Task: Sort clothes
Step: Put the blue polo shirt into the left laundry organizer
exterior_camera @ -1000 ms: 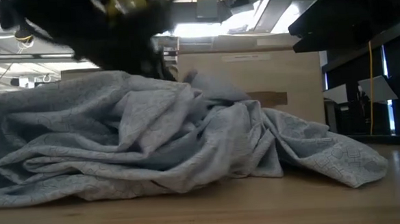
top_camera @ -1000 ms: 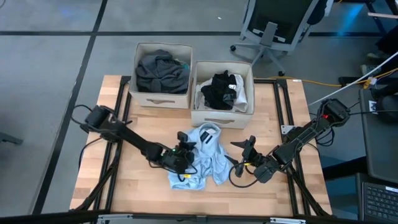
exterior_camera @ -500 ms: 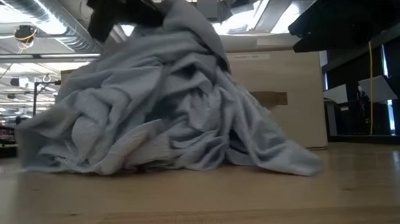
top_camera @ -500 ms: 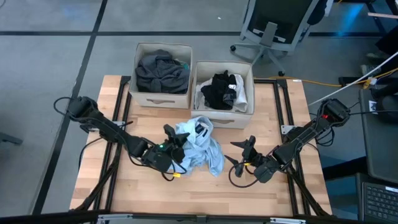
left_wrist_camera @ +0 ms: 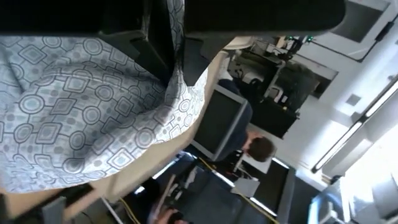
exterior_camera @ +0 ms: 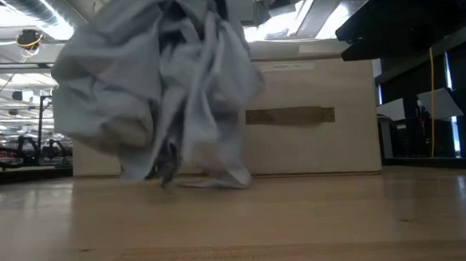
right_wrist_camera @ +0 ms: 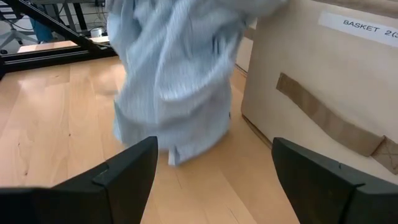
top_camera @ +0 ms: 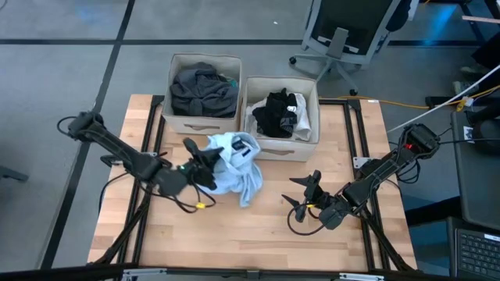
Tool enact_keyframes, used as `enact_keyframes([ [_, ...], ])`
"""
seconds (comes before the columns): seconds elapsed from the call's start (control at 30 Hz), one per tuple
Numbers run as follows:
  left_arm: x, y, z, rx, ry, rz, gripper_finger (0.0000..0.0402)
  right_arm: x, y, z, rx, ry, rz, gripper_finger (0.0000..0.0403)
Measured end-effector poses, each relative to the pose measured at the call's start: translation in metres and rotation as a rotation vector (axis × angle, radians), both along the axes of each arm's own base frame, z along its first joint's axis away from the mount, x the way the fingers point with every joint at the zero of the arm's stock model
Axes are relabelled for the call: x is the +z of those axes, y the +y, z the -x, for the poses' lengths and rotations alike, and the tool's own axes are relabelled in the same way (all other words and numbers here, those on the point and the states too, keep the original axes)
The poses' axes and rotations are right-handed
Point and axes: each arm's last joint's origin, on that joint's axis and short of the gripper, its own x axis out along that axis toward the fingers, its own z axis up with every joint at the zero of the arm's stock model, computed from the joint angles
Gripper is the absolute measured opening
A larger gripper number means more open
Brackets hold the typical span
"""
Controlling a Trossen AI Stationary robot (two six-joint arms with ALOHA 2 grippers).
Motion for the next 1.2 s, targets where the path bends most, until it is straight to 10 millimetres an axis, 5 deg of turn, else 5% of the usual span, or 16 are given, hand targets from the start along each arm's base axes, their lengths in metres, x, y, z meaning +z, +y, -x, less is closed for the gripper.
enact_keyframes([
  [0.8, 0.118, 0.089, 0.110, 0.182, -0.371, -0.081, 0.0001, 0.001, 0.000, 0.000, -0.009, -0.009, 0.000, 0.0316],
  [1.2, 0.152, 0.117, 0.136, 0.150, -0.695, -0.285, 0.0001, 0.001, -0.001, 0.000, -0.022, -0.016, 0.006, 0.0316],
])
